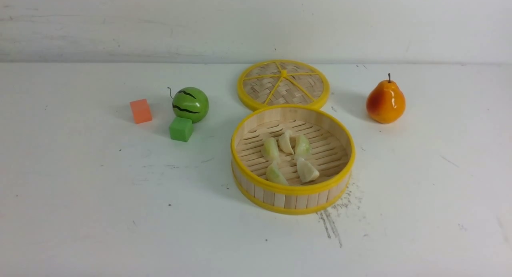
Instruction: Put the dumplings into the steamer on the white table.
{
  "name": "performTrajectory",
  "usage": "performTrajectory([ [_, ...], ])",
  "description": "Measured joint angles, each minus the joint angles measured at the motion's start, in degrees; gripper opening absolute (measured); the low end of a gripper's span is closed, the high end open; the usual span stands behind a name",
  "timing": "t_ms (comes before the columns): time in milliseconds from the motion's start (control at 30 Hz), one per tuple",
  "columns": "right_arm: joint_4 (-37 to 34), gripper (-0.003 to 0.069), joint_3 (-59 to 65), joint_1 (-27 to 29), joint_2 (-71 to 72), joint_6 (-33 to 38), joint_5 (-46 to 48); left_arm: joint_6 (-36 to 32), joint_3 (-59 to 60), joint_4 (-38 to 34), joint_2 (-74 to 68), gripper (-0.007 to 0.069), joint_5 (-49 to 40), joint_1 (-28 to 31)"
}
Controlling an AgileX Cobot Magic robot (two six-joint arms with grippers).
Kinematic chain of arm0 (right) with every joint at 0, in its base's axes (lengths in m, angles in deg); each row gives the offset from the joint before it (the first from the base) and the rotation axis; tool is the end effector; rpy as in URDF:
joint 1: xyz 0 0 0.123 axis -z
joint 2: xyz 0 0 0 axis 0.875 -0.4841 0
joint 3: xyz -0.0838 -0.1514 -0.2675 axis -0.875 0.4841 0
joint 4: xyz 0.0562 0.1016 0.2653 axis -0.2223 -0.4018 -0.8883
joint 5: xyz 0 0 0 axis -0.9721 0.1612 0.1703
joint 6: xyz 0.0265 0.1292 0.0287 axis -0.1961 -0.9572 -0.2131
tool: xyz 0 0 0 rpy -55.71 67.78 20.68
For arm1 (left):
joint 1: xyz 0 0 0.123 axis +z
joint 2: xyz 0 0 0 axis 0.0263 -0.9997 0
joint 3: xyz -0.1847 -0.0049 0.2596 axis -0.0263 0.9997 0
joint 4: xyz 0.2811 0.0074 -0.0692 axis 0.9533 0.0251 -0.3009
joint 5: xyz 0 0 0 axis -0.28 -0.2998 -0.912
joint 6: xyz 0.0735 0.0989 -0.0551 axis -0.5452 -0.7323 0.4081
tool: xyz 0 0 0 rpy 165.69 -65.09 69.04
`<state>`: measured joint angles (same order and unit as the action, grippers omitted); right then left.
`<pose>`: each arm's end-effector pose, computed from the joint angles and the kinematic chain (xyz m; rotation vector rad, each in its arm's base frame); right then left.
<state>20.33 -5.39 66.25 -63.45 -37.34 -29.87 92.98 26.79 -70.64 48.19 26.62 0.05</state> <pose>0.0984 -0.0077 0.1597 0.2414 1.8592 0.0663 0.0985 0.0047 0.1545 -0.1997 1.8770 -0.0856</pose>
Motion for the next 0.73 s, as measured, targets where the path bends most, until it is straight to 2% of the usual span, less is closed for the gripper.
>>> performTrajectory([
  [733, 0.0, 0.0137, 0.0, 0.0, 0.0, 0.0, 0.0, 0.0, 0.0, 0.0, 0.0, 0.0022, 0.0, 0.0],
])
